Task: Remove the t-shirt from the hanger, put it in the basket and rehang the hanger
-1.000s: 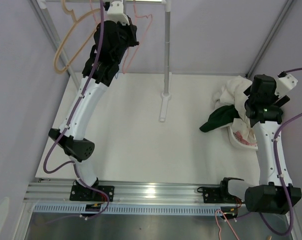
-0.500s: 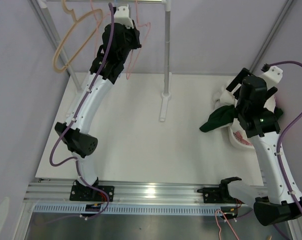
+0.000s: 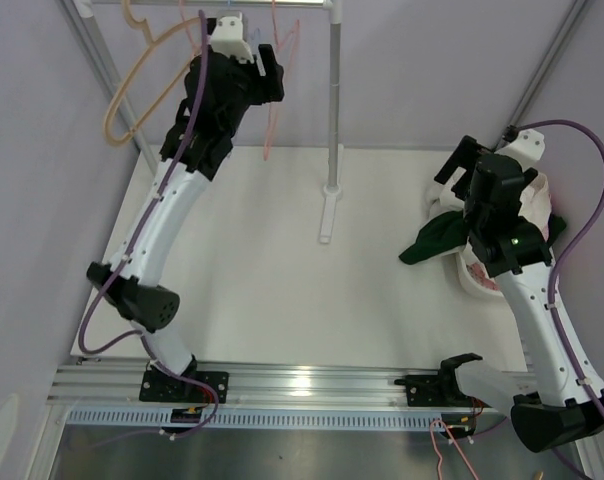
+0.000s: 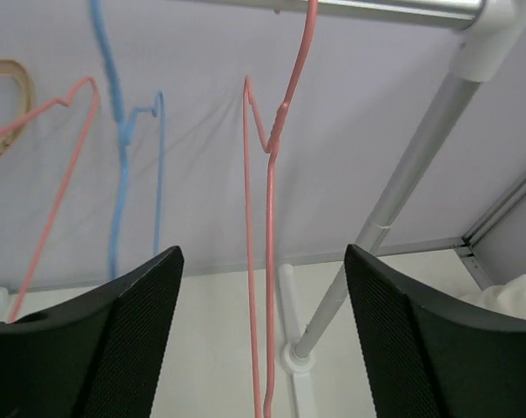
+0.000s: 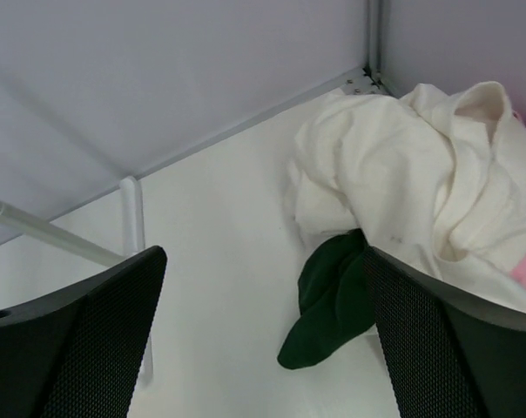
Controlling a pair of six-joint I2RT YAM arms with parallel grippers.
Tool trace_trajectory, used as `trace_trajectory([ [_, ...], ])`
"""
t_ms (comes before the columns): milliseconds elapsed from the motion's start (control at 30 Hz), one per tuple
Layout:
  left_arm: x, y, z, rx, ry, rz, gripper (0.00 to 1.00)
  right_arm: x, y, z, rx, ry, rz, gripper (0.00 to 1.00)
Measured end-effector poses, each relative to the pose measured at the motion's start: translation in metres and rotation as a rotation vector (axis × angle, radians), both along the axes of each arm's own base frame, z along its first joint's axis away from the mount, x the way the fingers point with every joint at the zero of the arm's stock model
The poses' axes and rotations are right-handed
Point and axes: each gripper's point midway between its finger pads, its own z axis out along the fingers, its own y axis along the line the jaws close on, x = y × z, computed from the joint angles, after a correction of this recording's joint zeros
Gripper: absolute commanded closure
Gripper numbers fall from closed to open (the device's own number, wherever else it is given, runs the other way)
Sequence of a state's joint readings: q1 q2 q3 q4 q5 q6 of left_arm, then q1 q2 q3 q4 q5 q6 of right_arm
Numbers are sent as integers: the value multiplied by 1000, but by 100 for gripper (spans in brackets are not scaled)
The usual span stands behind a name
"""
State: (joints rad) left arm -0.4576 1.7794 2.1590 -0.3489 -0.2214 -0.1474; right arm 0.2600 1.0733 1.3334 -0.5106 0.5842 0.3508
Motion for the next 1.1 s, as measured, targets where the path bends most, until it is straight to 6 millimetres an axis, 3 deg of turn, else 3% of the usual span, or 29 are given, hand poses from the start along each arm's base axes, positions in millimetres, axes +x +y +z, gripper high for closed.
trace_trajectory([
  [33, -11, 5, 9, -8, -15, -2, 2, 1, 5, 0, -1, -2, 23, 1],
  [133, -58, 26, 28, -33, -49, -14, 1, 6, 20, 2, 7, -16, 96, 1],
  [300, -158, 61, 48, -123, -162, -78, 0, 14, 41, 5, 24, -34, 188, 1],
  [433, -224, 77, 37, -197, -208, -143, 1, 13, 60, 1, 30, -30, 253, 1],
  [533, -254, 83, 6, -214, -187, -180, 0, 6, 75, -17, 29, -7, 305, 1],
  [667, -275, 95, -49, -198, -106, -171, 1, -14, 83, -55, 20, 58, 354, 1],
  [767, -285, 105, -81, -177, -52, -145, 0, -27, 82, -70, 23, 86, 367, 0],
  [933, -296, 116, -112, -156, 0, -116, 1, -45, 79, -72, 41, 71, 390, 1],
  [1100, -291, 117, -149, -117, 80, -92, 0, -55, 78, -66, 59, 43, 401, 0],
])
